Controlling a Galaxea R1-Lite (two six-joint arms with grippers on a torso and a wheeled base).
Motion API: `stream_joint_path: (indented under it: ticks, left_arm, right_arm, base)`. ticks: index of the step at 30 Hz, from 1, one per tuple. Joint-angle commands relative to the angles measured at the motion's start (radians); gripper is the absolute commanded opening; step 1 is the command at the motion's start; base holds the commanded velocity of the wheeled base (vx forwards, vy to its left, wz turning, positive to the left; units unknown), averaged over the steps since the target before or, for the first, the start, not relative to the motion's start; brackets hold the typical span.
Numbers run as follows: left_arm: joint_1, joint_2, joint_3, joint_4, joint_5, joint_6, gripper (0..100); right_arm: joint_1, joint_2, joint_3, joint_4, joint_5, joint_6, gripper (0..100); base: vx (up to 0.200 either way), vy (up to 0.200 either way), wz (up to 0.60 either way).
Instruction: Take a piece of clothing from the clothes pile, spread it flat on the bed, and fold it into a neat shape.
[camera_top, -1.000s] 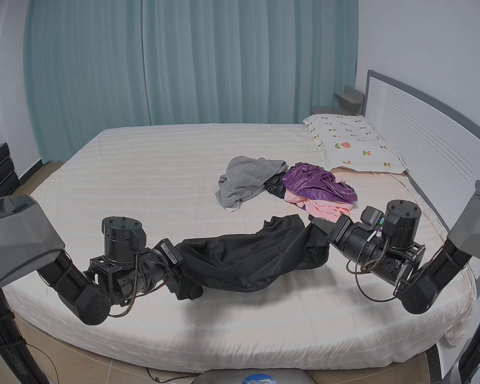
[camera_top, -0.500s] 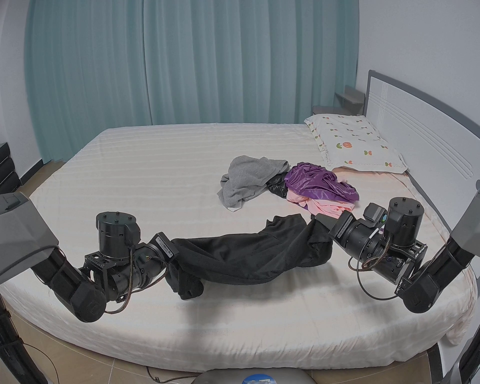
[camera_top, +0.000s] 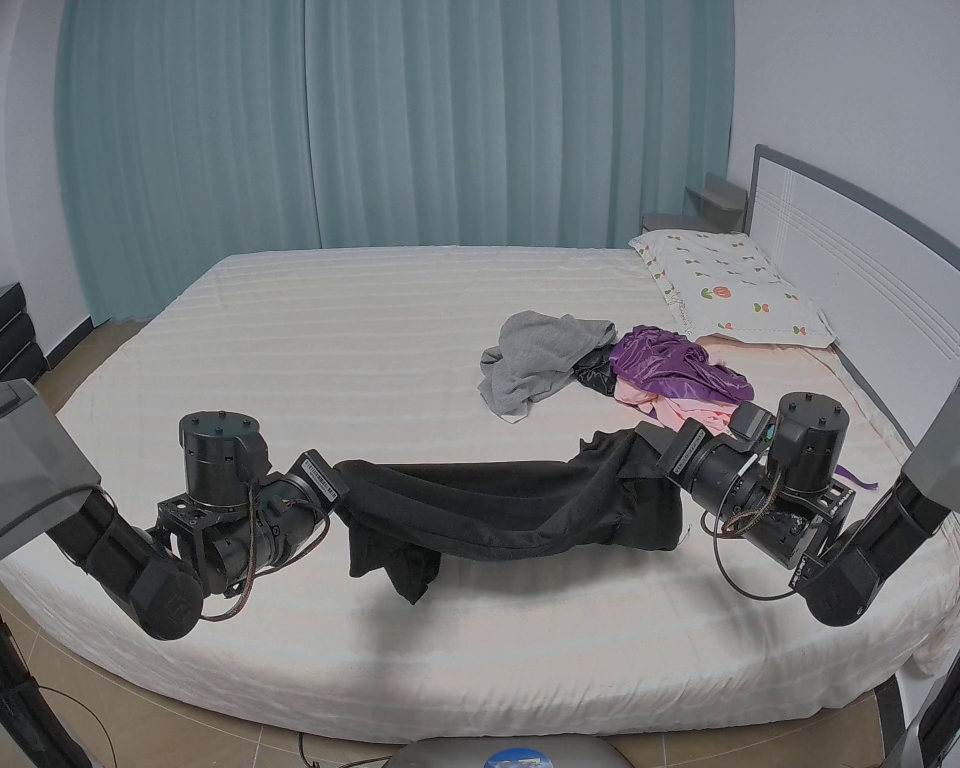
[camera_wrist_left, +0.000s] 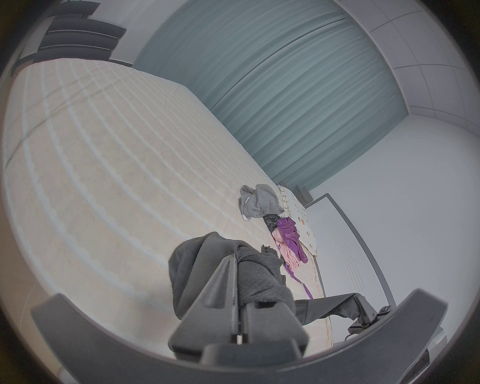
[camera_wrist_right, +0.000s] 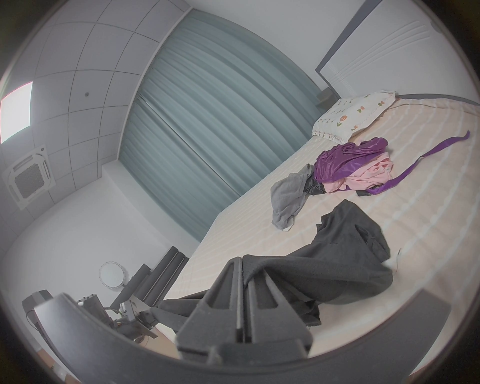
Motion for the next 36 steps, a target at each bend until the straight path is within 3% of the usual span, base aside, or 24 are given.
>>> stream_joint_path:
  ticks: [1,11,36]
  left_arm:
    - [0.001,-0.010,-0.001,0.000,0.001,0.000,0]
    - [0.007,-0.026,-0.001,0.000,0.001,0.001,0]
    - [0.019,-0.053,-0.007,-0.002,0.003,0.003,0]
  right_arm:
    - [0.002,0.003,-0.003,0.000,-0.002,-0.008,0]
    - [0.002,0.006,0.008,-0.062,-0.002,-0.017,0]
    - [0.002,0.000,0.008,-0.063,-0.004,-0.020,0]
  base:
    - [0.000,0.200,0.00]
    - [0.000,0.200,0.00]
    - [0.000,0.200,0.00]
